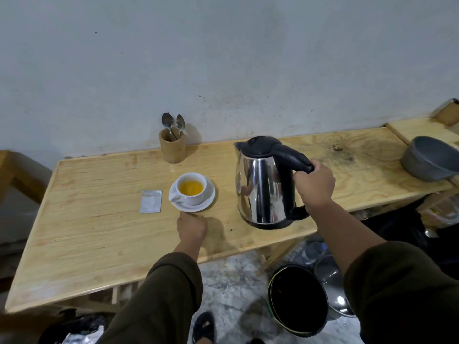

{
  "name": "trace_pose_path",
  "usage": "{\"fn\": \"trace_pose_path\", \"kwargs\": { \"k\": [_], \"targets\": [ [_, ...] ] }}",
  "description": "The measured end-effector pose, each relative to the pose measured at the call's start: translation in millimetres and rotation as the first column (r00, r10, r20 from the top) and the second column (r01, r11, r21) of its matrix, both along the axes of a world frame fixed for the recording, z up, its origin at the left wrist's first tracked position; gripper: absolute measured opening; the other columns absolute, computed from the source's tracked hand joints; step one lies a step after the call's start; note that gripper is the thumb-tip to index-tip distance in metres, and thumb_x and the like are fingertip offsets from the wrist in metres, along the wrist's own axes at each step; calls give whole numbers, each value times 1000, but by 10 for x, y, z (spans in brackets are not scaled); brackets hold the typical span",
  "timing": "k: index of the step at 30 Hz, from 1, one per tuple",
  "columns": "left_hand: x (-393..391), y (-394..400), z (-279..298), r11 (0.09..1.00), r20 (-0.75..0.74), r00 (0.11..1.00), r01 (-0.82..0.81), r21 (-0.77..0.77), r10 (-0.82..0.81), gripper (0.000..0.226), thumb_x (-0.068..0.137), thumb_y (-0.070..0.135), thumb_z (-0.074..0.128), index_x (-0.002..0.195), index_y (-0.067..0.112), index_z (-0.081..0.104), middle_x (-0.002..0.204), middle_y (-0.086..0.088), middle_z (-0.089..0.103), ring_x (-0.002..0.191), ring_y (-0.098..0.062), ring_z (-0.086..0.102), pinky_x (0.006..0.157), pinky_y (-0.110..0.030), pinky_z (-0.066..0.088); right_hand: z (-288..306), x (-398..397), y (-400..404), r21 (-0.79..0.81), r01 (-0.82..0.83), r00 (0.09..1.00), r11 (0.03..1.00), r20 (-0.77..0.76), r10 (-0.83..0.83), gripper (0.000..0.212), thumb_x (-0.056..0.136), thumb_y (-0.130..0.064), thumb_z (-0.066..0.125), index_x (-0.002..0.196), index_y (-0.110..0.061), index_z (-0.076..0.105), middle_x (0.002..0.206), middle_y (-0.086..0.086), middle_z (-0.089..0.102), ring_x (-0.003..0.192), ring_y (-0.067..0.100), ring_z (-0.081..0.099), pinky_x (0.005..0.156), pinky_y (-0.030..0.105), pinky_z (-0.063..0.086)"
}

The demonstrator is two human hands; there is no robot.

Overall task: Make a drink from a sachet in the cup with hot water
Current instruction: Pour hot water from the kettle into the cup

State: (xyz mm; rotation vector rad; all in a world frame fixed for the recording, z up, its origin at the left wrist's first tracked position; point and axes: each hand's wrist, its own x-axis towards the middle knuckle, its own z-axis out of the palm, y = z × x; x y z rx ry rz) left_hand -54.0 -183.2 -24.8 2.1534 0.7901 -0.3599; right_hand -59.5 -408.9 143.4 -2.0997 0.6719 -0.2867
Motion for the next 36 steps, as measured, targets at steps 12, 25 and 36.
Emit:
{"fn": "trace_pose_path", "kwargs": {
  "k": [12,25,36],
  "targets": [
    [-384,-840,-46,930,-195,931,339,145,-309,65,96,28,37,152,3,12,162,-6,0,149,-29,1,119,-43,23,-193,-92,-587,324,170,978,931,58,-199,31,78,0,47,94,-23,60,72,-4,57,63,14,52,50,20,39],
    [-298,-989,-105,878,-363,854,451,163,-372,67,98,21,33,152,4,-3,162,-8,-15,149,-35,-11,120,-50,14,-336,5,-798,349,48,997,936,42,-67,28,78,2,48,87,-22,58,69,-7,55,61,16,49,63,29,43],
    [-309,-1020,-159,890,-331,880,416,188,-342,70,96,19,37,152,5,-2,162,-8,-14,149,-35,-10,120,-51,13,-355,-55,-893,376,-48,998,925,65,26,37,79,6,48,75,-31,52,66,-5,50,69,22,45,58,27,38]
  ]
}}
